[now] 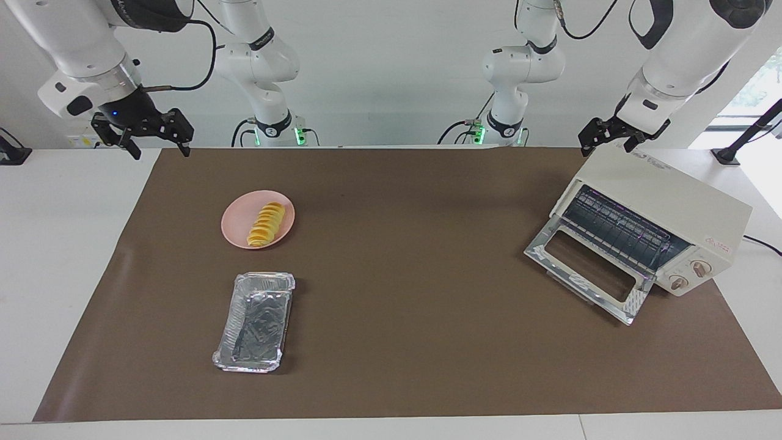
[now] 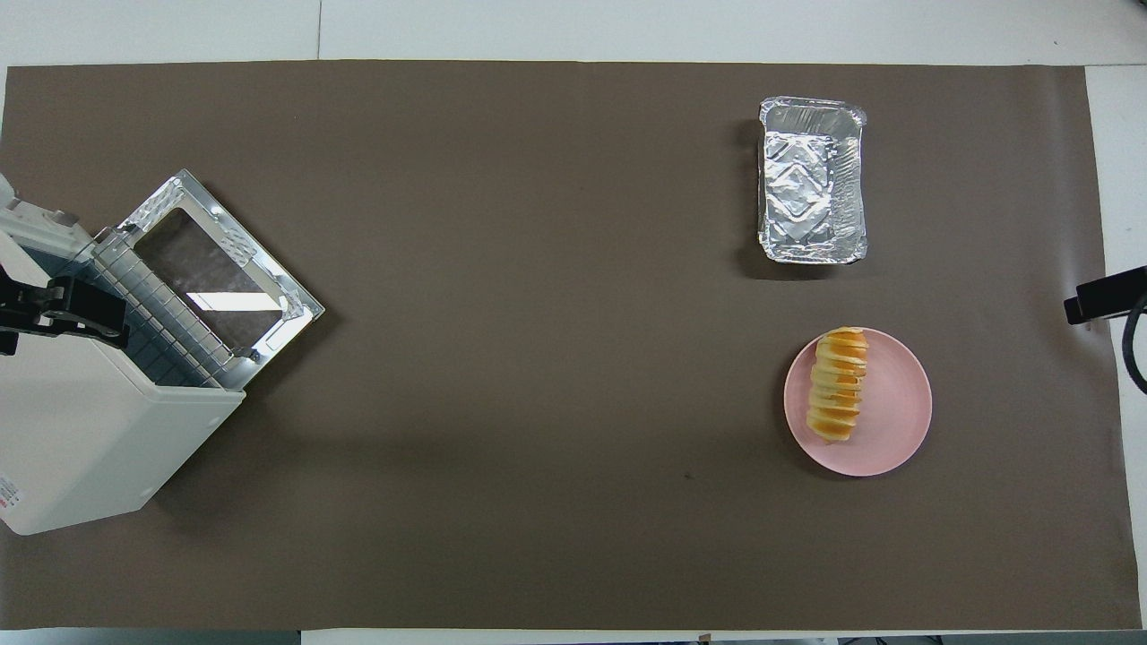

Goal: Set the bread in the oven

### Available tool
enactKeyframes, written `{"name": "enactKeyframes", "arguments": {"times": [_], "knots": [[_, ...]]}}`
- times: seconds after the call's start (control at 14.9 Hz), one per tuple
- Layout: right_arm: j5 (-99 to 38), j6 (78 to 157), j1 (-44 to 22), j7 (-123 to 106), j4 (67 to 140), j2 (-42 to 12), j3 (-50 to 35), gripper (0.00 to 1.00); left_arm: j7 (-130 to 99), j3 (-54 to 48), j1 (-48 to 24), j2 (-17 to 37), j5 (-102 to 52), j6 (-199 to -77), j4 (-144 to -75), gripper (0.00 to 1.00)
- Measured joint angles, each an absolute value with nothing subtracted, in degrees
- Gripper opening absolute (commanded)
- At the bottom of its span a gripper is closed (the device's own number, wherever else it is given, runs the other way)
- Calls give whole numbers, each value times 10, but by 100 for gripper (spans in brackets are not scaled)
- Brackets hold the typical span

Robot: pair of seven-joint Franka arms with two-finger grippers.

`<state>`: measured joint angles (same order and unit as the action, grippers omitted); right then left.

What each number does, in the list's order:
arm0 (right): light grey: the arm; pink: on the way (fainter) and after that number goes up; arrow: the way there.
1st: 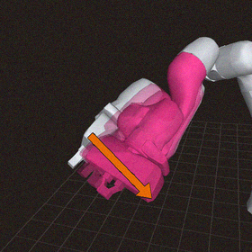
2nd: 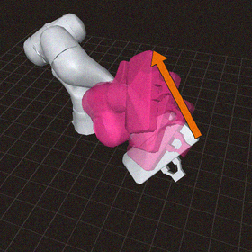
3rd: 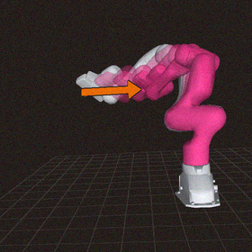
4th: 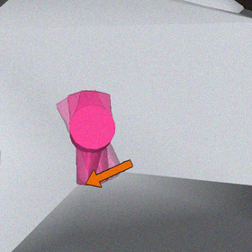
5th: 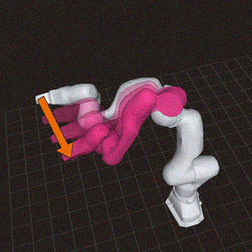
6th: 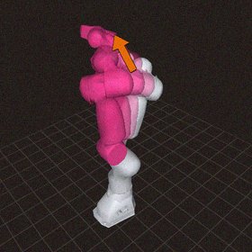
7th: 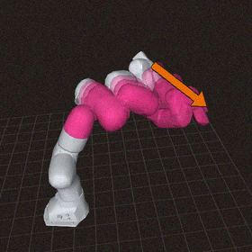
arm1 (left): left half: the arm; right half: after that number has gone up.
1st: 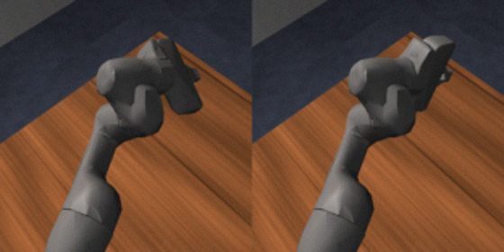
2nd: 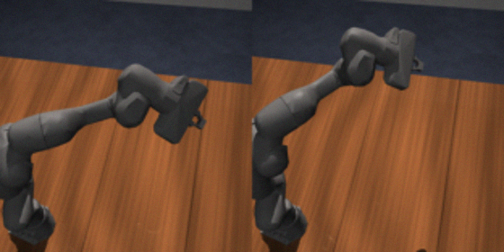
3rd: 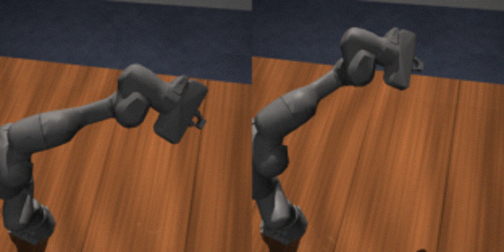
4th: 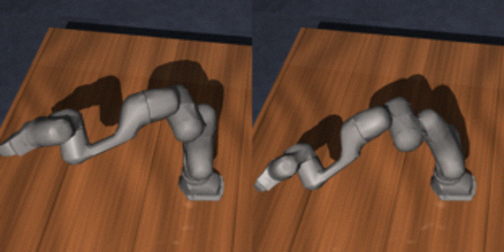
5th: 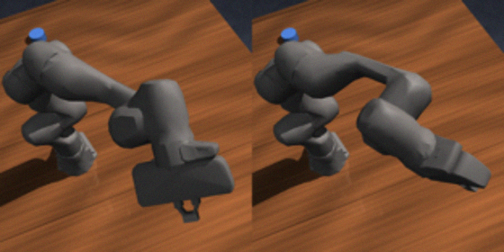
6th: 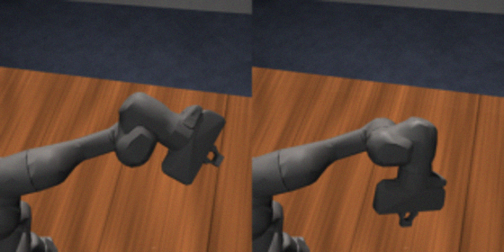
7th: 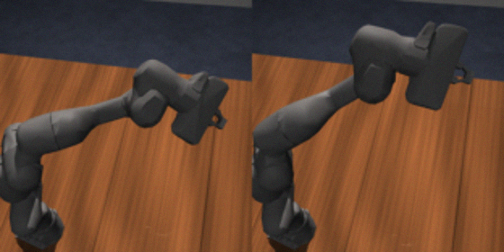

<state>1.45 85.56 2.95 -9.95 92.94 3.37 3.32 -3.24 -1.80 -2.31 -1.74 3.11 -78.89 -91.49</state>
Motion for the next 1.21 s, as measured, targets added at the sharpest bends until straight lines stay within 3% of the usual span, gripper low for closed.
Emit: {"name": "enactKeyframes", "arguments": {"times": [1.01, 1.21], "knots": [[14, 857, 28, -99, 930, 34, 30, 100, -32, -18, -23, -17, 31, -789, -915, 100], [13, 896, 25, -97, 954, 38, 21, 100, -32, -18, -23, -17, 31, -789, -915, 100]]}}
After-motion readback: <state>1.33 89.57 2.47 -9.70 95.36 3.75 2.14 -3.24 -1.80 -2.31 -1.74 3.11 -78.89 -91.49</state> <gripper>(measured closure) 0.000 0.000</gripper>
